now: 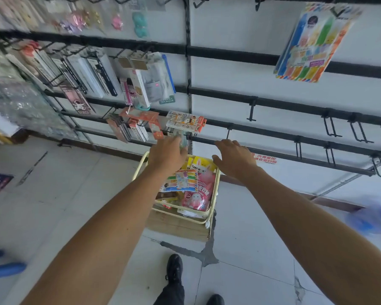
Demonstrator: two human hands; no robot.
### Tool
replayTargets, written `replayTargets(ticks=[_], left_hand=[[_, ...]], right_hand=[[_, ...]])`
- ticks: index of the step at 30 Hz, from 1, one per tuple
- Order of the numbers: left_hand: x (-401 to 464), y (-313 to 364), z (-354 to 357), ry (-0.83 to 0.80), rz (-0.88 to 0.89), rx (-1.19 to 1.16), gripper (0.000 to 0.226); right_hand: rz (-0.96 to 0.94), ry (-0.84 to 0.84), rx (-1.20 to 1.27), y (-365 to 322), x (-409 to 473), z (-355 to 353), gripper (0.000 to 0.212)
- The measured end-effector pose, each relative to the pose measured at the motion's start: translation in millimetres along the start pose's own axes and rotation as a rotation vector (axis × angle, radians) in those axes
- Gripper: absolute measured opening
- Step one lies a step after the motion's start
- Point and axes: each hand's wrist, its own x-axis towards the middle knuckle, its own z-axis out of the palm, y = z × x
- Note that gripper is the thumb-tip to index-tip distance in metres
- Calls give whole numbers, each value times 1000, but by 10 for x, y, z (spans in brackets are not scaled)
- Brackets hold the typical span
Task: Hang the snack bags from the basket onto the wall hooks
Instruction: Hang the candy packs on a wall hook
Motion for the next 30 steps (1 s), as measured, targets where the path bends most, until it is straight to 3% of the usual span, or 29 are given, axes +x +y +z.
replayTargets(ticks=[5,12,19,27,30], left_hand=[[162,-619,200,-57,-82,-12,46],[291,-1416,805,-134,-156,-143,39],[260,-1552,1590,-219,-320,-417,33],[386,-1373,2690,-377,-797,-714,51],[493,-1316,3107,-316,-1028,-912,57]], right_hand=[[-32,-71,-9,-393,452,292,55],[-19,-212,25,-800,943,997,52],[-42,-370,4,-861,1337,1716,53],[-84,-473,61,-606,2010,2553,52],[-105,-512,59,-478,2212,2843,56]])
